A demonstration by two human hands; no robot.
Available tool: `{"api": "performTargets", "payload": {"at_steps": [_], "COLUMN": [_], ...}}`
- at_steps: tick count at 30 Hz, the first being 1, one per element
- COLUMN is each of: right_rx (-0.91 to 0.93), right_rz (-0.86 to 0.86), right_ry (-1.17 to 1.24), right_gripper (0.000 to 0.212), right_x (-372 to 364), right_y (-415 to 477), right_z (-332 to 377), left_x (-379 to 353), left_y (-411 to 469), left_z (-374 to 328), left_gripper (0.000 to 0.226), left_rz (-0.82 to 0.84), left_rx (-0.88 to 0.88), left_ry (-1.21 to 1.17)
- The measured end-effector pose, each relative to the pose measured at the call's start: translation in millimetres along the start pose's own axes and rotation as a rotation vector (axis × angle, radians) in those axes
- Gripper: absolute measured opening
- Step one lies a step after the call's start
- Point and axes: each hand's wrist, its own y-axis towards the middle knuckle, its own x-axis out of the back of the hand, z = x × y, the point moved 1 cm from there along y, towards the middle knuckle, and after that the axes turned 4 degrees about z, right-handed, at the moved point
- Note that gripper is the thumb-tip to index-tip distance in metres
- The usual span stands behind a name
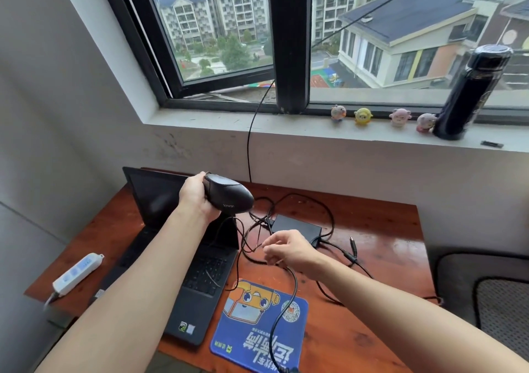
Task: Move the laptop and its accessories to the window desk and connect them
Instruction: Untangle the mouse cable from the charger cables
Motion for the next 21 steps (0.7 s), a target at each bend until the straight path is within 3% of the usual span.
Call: {"api": "performTargets", "payload": {"at_steps": [4,6,7,9,11,16,21], "right_rx": [0.004,-0.014,-0.026,-0.031,-0.029,-0.161,-0.23], "right_rz": [0.031,-0.037,-0.103,-0.241,-0.283,-0.13,-0.388], "right_ry": [-0.136,-0.289,-0.384,-0.463,-0.3,0.33,0.571], "right_gripper": [0.079,0.095,0.085,0.037,0.015,0.028,0.023], "right_x": [-10.7,-27.0,-33.2,-39.5,-33.3,23.7,107.0], "right_y": [3.4,8.2,11.7,18.9,21.2,12.5,9.2], "right_z": [7.0,9.6,9.6,9.0,5.6,-8.0,-31.5], "left_x": [-0.7,-5.3,-7.7,-9.7,-5.9,29.4,62.2], "left_y": [0.6,0.8,-0.2,-2.9,-0.9,3.7,10.6], "left_z": [3.5,6.3,7.2,5.4,1.3,-12.3,-22.0], "left_gripper": [0.029,0.032,0.034,0.035,0.034,0.033,0.026], "left_rz": [-0.013,0.002,0.013,0.039,0.051,-0.011,-0.129], "left_rx": [0.01,0.02,0.02,0.01,-0.004,-0.057,-0.033], "left_ry": [0.008,0.008,0.01,0.011,-0.013,-0.053,-0.088]}}
